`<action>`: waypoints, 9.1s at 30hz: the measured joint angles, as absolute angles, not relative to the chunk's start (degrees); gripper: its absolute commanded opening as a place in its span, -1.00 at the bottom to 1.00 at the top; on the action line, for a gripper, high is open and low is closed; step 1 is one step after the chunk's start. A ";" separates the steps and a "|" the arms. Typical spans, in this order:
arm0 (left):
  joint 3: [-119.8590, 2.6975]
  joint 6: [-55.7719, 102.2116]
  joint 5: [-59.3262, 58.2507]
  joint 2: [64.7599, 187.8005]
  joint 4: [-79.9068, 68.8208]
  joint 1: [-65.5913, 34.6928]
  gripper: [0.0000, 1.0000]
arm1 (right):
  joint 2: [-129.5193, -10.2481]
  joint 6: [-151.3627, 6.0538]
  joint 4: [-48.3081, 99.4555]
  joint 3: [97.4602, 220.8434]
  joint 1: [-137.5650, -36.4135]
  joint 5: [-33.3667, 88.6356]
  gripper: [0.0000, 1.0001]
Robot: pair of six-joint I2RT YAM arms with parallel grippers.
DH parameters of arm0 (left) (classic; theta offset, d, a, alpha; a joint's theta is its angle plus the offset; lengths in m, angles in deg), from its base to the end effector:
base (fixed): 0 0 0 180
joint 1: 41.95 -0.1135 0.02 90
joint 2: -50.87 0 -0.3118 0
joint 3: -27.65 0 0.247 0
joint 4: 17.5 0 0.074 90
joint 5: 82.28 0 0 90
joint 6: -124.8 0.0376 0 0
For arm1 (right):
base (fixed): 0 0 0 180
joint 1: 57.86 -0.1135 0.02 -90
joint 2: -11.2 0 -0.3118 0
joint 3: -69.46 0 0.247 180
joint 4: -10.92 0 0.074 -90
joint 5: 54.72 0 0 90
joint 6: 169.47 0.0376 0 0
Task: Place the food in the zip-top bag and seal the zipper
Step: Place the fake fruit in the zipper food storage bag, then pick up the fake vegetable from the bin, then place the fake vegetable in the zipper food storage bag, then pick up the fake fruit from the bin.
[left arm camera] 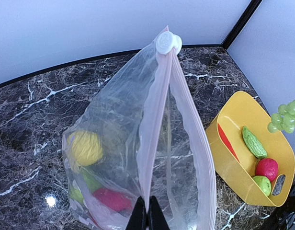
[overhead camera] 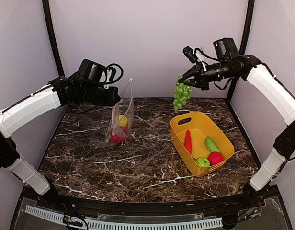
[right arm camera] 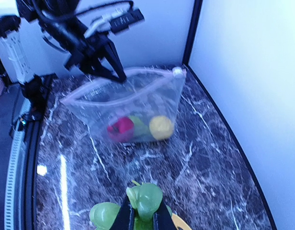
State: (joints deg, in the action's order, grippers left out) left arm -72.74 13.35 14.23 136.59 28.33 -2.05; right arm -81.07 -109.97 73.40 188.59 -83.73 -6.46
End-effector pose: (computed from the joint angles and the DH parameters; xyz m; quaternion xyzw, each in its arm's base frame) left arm 0.2566 -0.2090 0.4294 0.1119 0.8629 -0.2077 0.4470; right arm 0.2911 0.1690 0.4772 -0.5360 0.6557 0.2994 0.4394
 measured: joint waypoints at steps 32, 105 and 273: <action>-72.71 11.40 9.70 136.85 26.62 -2.05 -0.99 | -107.63 -80.81 44.99 209.75 -98.40 -23.49 -1.00; -69.57 10.81 14.23 132.91 26.82 -2.05 -0.98 | -85.22 -61.93 54.80 145.41 -83.29 20.14 -0.14; -65.74 1.76 11.38 135.17 19.32 0.62 -0.99 | -80.42 -126.12 88.90 153.56 -81.13 12.18 -0.03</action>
State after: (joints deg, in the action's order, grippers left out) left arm -65.74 1.76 11.38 135.17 19.32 0.62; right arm -80.42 -126.12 88.90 153.56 -81.13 12.18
